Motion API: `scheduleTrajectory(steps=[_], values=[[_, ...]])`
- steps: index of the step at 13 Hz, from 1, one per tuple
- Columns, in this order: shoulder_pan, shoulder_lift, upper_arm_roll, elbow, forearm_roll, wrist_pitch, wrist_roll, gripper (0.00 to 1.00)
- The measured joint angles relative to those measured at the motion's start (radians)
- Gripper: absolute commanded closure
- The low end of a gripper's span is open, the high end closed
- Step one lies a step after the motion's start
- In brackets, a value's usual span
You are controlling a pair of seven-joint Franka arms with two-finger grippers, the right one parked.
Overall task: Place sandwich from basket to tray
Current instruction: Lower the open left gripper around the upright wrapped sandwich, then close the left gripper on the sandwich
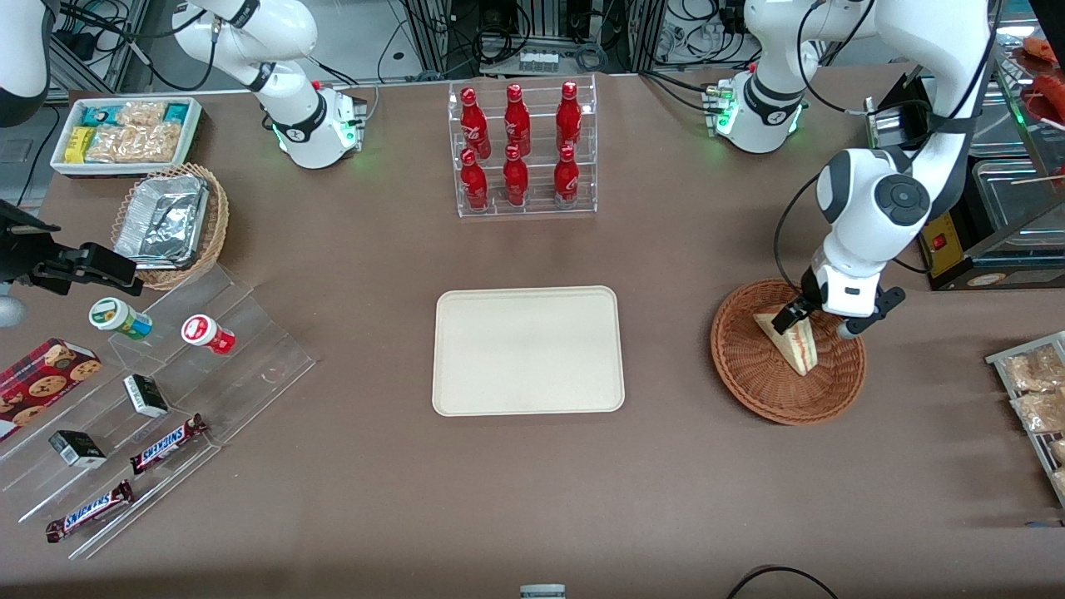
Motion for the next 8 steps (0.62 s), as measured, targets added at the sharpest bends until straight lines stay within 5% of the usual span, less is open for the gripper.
scheduleTrajectory(steps=[1,2,4,5,8], values=[[-0.004,0.013,0.000,-0.002,0.000,0.020,-0.007,0.01],[-0.009,0.028,0.000,-0.003,0.000,0.036,-0.010,0.19],[-0.018,0.056,0.000,-0.003,0.000,0.057,-0.015,0.89],[-0.018,0.063,0.000,-0.003,0.000,0.060,-0.015,1.00],[-0.018,0.062,0.000,-0.003,0.001,0.061,-0.015,1.00]])
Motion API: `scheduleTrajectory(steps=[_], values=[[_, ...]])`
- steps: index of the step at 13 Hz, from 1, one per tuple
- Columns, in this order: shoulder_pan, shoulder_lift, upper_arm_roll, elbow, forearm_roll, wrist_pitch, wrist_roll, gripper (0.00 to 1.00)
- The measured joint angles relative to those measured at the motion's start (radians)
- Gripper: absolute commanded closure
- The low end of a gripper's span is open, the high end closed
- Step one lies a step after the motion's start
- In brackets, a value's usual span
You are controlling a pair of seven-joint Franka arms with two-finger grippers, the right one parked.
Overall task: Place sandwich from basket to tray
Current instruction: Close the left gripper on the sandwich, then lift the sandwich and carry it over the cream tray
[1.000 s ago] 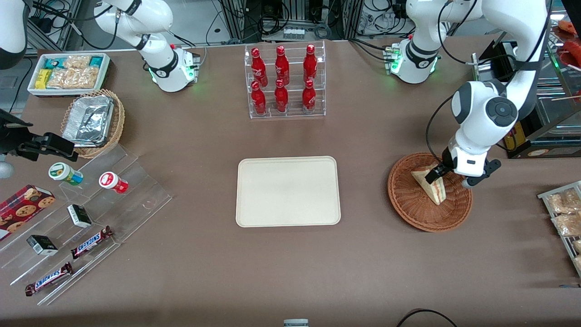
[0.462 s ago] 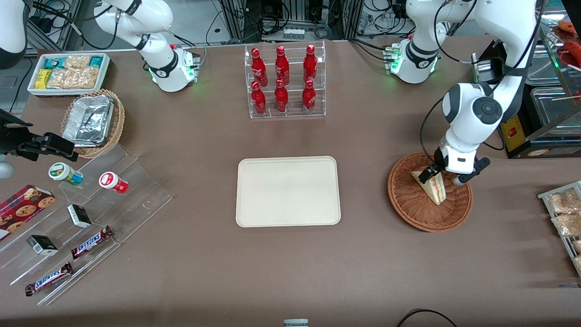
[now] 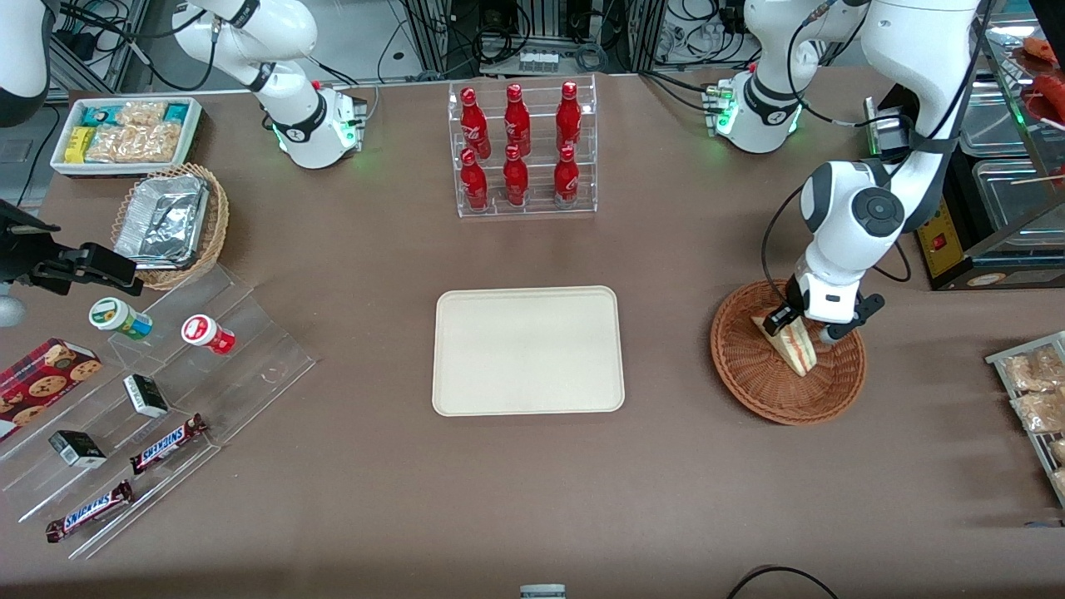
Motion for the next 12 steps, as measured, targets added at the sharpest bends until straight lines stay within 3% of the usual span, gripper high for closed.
scheduleTrajectory(steps=[3,8,12], values=[[0.000,-0.017,0.000,0.004,0.005,-0.003,0.001,1.00],[-0.003,-0.143,-0.015,0.036,0.181,-0.221,0.002,1.00],[-0.014,-0.205,-0.143,0.096,0.190,-0.351,0.007,1.00]])
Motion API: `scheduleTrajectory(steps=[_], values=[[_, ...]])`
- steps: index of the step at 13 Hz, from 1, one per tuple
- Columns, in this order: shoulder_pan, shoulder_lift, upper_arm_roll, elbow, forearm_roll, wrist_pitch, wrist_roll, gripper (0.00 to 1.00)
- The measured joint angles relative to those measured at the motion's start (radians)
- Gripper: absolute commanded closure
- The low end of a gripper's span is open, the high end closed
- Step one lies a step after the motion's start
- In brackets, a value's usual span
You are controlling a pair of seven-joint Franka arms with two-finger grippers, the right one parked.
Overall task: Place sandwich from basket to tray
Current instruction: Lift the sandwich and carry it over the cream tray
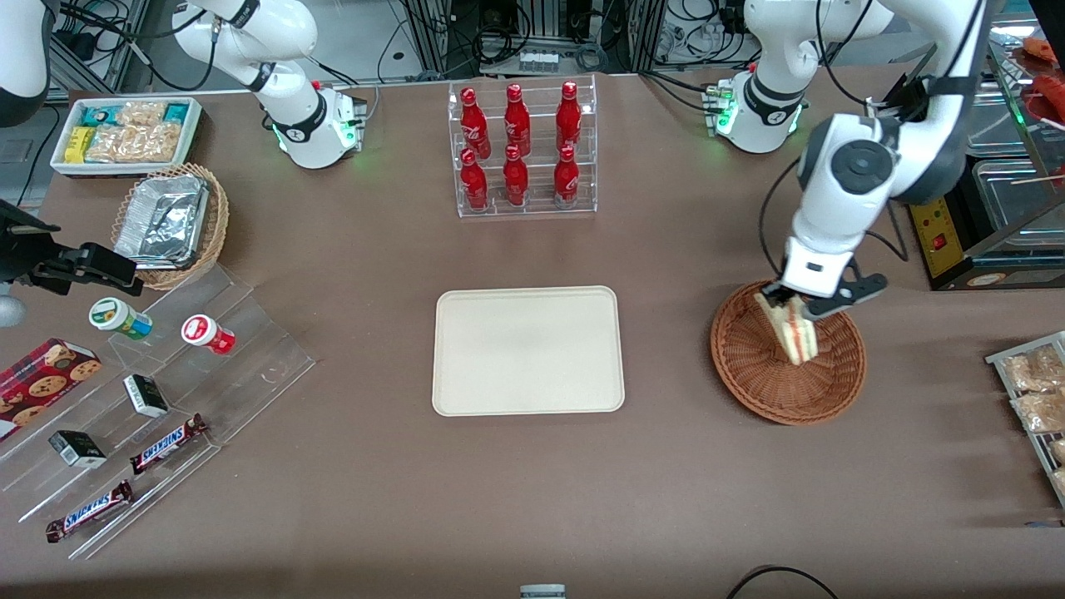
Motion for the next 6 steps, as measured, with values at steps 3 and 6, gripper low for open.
scheduleTrajectory(steps=[3,6], values=[[-0.008,0.007,-0.113,0.080,-0.031,-0.060,0.013,1.00],[-0.012,0.086,-0.239,0.193,-0.124,-0.080,0.016,1.00]])
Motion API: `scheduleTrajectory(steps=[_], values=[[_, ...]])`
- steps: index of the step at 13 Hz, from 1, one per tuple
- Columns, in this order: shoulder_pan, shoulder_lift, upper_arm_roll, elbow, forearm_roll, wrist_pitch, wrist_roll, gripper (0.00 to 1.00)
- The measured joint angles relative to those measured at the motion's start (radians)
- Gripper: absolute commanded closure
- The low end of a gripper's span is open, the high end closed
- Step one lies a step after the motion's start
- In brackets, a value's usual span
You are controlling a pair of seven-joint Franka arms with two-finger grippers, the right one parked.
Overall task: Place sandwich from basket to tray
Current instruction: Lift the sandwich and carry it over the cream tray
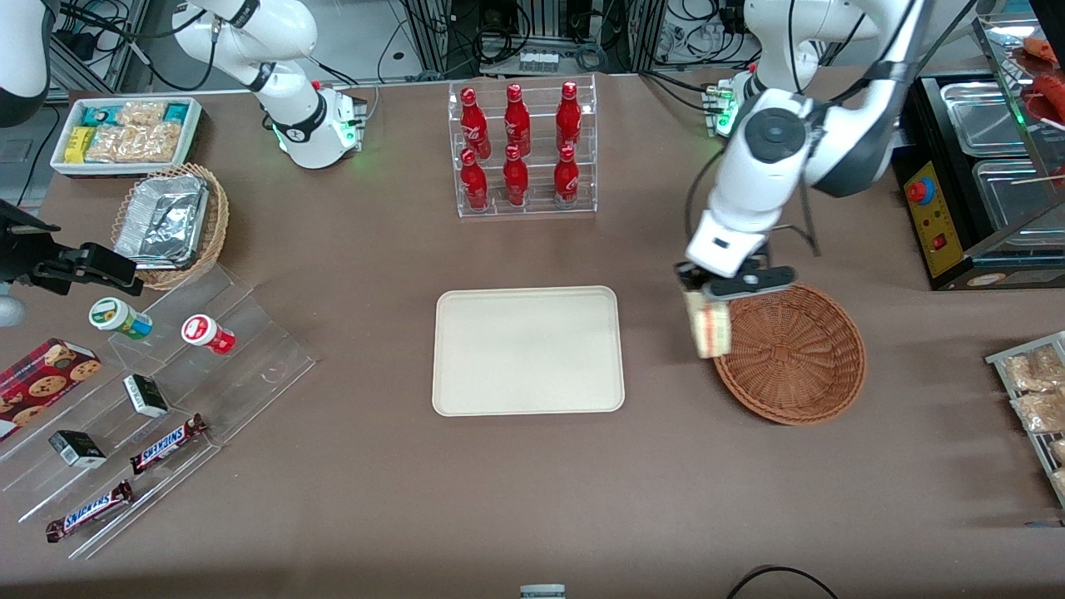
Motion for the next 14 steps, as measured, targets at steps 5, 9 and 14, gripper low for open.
scheduleTrajectory(steps=[5,9,14], values=[[-0.003,0.199,-0.117,0.181,-0.006,-0.057,-0.007,1.00],[-0.036,0.347,-0.158,0.290,0.002,-0.058,-0.021,1.00],[-0.095,0.479,-0.158,0.388,0.125,-0.059,-0.124,1.00]])
